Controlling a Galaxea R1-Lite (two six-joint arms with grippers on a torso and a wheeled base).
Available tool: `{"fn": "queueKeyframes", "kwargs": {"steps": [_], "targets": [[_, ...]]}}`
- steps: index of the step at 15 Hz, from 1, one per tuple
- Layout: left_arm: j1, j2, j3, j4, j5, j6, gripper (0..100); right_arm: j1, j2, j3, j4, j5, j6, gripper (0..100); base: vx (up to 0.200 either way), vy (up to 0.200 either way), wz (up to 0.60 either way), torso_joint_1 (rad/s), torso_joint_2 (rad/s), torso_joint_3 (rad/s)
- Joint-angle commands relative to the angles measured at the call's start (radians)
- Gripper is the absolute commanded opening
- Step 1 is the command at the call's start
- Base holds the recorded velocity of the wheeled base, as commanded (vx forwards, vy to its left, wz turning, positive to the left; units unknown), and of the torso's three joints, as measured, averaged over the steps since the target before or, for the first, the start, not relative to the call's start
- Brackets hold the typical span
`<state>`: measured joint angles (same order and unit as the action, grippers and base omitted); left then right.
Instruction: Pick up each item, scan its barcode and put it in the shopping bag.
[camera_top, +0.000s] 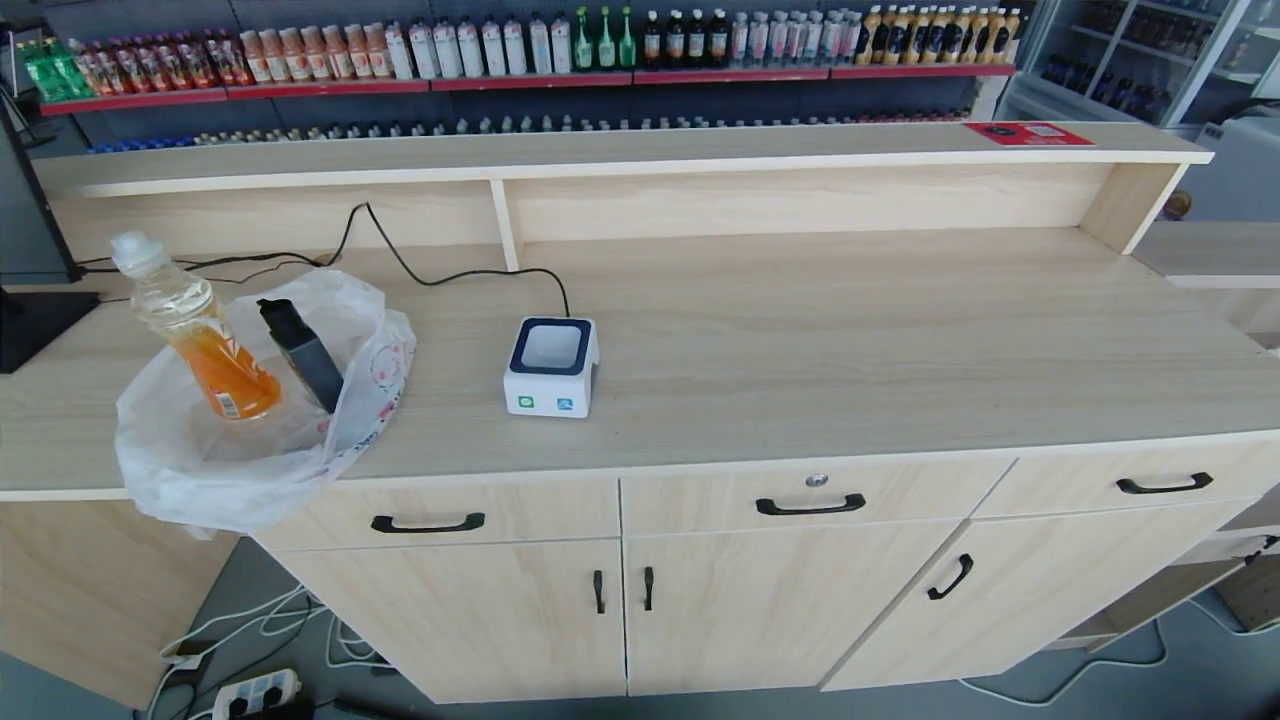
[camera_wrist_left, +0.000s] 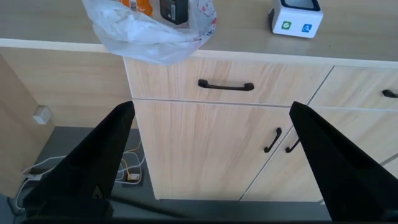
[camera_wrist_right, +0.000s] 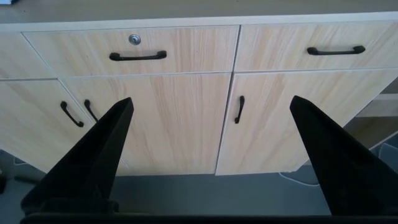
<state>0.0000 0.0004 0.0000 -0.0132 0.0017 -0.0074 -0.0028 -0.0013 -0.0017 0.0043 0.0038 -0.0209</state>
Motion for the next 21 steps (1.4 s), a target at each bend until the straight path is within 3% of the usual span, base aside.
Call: {"fn": "queueKeyframes", "kwargs": {"steps": [1, 9, 21], "targets": [[0.0, 0.0, 0.0, -0.001, 0.0, 0.0, 100, 0.0, 0.001, 0.0, 0.0, 0.001, -0.001, 100, -0.2, 0.0, 0.0, -0.002, 0.01, 0.002], [0.0, 0.0, 0.0, -0.001, 0.0, 0.0, 100, 0.0, 0.001, 0.0, 0.0, 0.001, -0.001, 100, -0.2, 0.0, 0.0, -0.003, 0.0, 0.004], [0.0, 0.0, 0.0, -0.001, 0.0, 0.001, 100, 0.0, 0.001, 0.0, 0.0, 0.001, -0.001, 100, 0.0, 0.0, 0.0, 0.0, 0.0, 0.0]]}}
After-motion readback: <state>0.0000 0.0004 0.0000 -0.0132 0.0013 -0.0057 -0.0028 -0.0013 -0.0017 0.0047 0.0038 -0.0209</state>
